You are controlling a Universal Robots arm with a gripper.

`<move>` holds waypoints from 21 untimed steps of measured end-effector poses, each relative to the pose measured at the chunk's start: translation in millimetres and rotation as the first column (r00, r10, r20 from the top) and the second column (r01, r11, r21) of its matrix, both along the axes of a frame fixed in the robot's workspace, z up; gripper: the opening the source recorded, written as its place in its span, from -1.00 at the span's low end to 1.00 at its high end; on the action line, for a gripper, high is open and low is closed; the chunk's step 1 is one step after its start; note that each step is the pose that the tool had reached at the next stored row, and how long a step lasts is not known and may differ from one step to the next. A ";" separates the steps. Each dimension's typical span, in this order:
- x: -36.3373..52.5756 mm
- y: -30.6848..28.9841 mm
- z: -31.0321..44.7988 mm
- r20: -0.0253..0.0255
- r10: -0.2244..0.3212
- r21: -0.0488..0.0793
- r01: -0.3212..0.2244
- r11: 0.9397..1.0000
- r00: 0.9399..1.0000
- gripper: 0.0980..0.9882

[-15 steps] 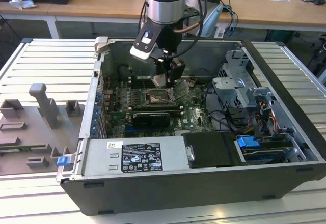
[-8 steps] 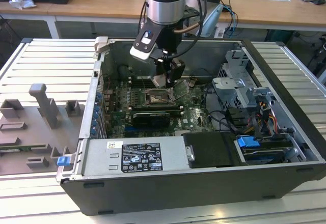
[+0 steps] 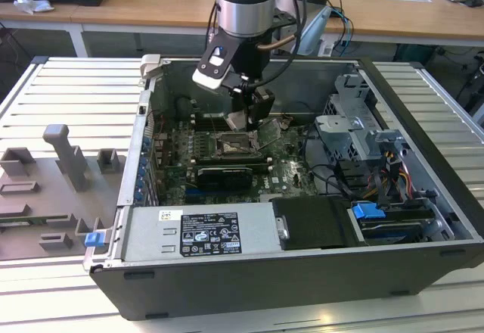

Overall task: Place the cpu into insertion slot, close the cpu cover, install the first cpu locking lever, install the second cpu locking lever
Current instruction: 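Place the cpu into insertion slot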

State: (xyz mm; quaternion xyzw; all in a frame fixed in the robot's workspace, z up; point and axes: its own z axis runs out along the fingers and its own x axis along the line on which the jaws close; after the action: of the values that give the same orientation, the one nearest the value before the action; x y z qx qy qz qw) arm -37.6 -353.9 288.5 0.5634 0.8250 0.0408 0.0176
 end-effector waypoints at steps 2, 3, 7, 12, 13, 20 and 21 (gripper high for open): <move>-0.1 0.0 -0.5 0.000 -0.018 -0.002 0.018 1.000 1.000 0.00; -0.1 0.0 -0.7 0.000 -0.030 -0.004 0.030 1.000 1.000 0.00; 0.0 0.0 -2.1 0.000 -0.097 -0.006 0.097 0.995 0.995 0.00; 0.0 0.0 -6.9 0.000 -0.193 -0.006 0.193 0.981 0.981 0.00; 0.0 0.0 -7.7 0.000 -0.195 -0.006 0.195 0.981 0.981 0.00; 0.0 0.8 -16.9 -0.008 -0.198 -0.008 0.198 0.980 0.980 0.00; 0.0 1.1 -21.4 -0.011 -0.198 -0.009 0.198 0.980 0.980 0.00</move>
State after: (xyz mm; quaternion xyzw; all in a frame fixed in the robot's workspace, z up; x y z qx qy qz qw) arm -37.6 -352.9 267.1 0.6429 0.7650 0.0324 0.0187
